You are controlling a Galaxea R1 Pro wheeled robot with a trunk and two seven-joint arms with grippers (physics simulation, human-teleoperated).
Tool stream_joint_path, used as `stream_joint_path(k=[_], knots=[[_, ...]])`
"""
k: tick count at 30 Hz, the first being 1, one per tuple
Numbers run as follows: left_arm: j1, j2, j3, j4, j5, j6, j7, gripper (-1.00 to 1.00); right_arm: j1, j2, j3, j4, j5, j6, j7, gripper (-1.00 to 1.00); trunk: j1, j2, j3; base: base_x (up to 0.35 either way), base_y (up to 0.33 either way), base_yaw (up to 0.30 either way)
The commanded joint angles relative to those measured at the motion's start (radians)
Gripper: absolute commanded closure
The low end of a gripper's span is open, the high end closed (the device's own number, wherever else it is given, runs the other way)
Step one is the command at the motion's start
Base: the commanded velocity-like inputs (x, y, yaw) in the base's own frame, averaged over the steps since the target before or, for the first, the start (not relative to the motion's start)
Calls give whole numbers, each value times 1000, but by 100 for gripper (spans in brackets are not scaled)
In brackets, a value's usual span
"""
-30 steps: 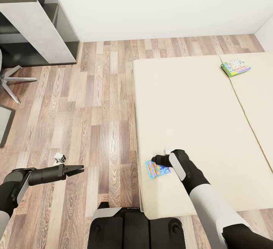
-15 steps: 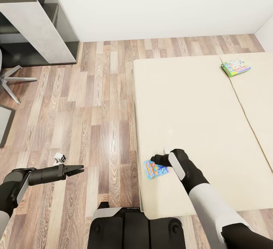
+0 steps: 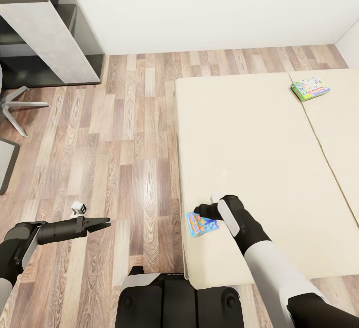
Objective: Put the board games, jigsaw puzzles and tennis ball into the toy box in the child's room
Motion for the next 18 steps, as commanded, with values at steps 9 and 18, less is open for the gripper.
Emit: stream_joint_path(k=[9, 18], knots=[[0, -1, 0, 0, 0, 11, -4, -100, -4, 2, 2, -1, -12, 7, -10, -100, 0, -1, -1, 0, 0, 0], [0, -1, 0, 0, 0, 11, -4, -100, -7, 4, 2, -1, -17, 9, -10, -100, 0, -1, -1, 0, 0, 0]])
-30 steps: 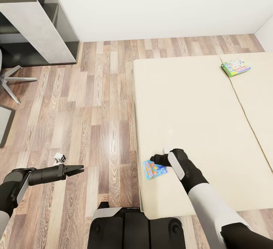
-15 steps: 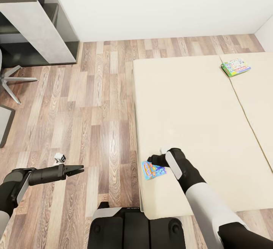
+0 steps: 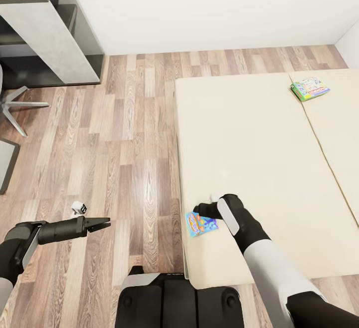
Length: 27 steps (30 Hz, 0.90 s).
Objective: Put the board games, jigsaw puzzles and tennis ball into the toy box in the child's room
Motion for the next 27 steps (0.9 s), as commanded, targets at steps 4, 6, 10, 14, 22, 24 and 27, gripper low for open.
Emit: stream_joint_path(k=[4, 6, 10, 14, 22, 24, 27], knots=[[0, 0, 0, 0, 0, 11, -4, -100, 0, 8, 2, -2, -14, 6, -8, -100, 0, -1, -1, 0, 0, 0], [0, 0, 0, 0, 0, 11, -4, -100, 0, 12, 2, -2, -14, 7, -8, -100, 0, -1, -1, 0, 0, 0], [0, 0, 0, 0, 0, 11, -4, -100, 0, 17, 2, -1, -15, 8, -8, -100, 0, -1, -1, 0, 0, 0], [0, 0, 0, 0, 0, 11, -4, -100, 0, 18, 2, -1, -16, 8, -7, -100, 0, -1, -1, 0, 0, 0], [0, 0, 0, 0, 0, 11, -4, -100, 0, 18, 2, -1, -13, 7, -6, -100, 0, -1, -1, 0, 0, 0], [0, 0, 0, 0, 0, 11, -4, -100, 0, 18, 2, -1, -12, 7, -6, -100, 0, -1, -1, 0, 0, 0], [0, 0, 0, 0, 0, 11, -4, -100, 0, 18, 2, -1, -12, 7, -7, -100, 0, -1, -1, 0, 0, 0]])
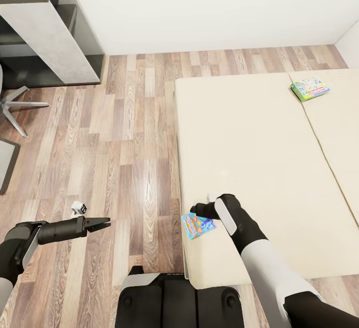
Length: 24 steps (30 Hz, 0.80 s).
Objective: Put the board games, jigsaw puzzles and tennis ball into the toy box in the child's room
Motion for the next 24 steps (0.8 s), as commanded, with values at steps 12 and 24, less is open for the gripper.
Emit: stream_joint_path(k=[12, 24], knots=[[0, 0, 0, 0, 0, 11, -4, -100, 0, 0, 1, -1, -13, 2, -5, -100, 0, -1, -1, 0, 0, 0], [0, 0, 0, 0, 0, 11, -4, -100, 0, 0, 1, -1, -16, 13, -3, -100, 0, -1, -1, 0, 0, 0]])
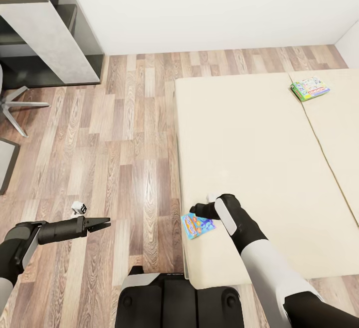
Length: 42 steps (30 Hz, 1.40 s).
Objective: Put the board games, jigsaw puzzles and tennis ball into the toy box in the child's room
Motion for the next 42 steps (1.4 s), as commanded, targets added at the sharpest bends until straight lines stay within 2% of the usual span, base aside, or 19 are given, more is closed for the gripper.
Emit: stream_joint_path(k=[1, 14, 42], knots=[[0, 0, 0, 0, 0, 11, -4, -100, 0, 0, 2, -1, -11, 4, -10, -100, 0, -1, -1, 0, 0, 0], [0, 0, 0, 0, 0, 11, -4, -100, 0, 1, 2, -2, -11, 17, -10, -100, 0, -1, -1, 0, 0, 0], [0, 2, 0, 0, 0, 11, -4, -100, 0, 25, 2, -10, -12, 28, -10, -100, 0, -1, -1, 0, 0, 0]])
